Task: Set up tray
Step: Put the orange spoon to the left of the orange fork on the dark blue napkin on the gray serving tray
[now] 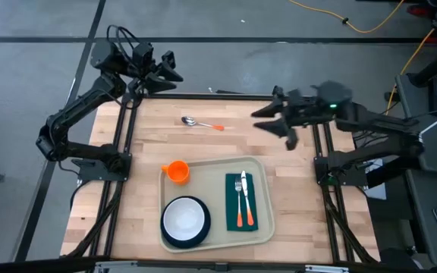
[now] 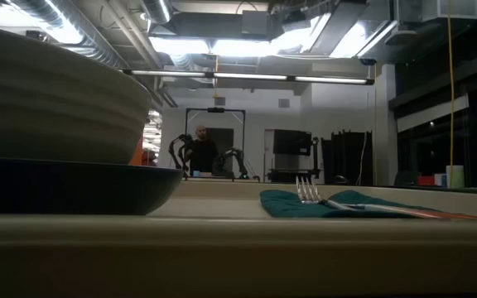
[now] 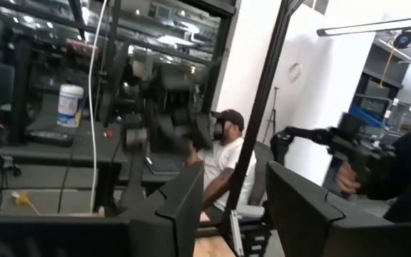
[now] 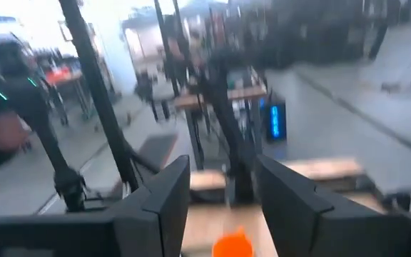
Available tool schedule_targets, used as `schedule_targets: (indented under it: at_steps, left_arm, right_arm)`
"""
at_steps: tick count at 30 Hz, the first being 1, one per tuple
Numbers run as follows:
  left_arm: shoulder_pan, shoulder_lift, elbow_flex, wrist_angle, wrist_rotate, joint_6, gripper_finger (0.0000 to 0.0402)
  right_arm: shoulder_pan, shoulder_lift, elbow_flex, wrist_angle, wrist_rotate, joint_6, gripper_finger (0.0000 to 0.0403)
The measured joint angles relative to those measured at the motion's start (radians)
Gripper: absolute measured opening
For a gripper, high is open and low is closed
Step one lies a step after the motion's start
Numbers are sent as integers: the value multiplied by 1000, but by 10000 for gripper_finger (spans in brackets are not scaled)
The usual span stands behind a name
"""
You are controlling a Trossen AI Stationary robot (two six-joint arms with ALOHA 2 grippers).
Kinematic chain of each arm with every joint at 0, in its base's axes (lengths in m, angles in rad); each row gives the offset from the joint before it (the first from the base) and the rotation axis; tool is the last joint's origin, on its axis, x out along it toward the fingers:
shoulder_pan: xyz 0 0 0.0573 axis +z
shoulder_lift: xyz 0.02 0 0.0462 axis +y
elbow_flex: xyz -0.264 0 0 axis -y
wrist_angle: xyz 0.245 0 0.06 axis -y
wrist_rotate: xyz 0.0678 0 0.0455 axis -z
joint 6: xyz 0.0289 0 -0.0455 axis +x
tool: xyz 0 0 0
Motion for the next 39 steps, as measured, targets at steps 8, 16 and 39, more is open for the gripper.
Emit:
schedule_targets:
  at_steps: [8,16,39]
  left_arm:
    - [56,0,0,-30,136,-8,149]
    - [56,0,0,-31,142,13,148]
    - [257,-242,-29,-792,-79,702,123]
  right_arm:
    - [0,-114,0,70,4,5,163]
    - [0,-130,0,112,4,11,163]
    - [0,-238,0,-199,265,-126,163]
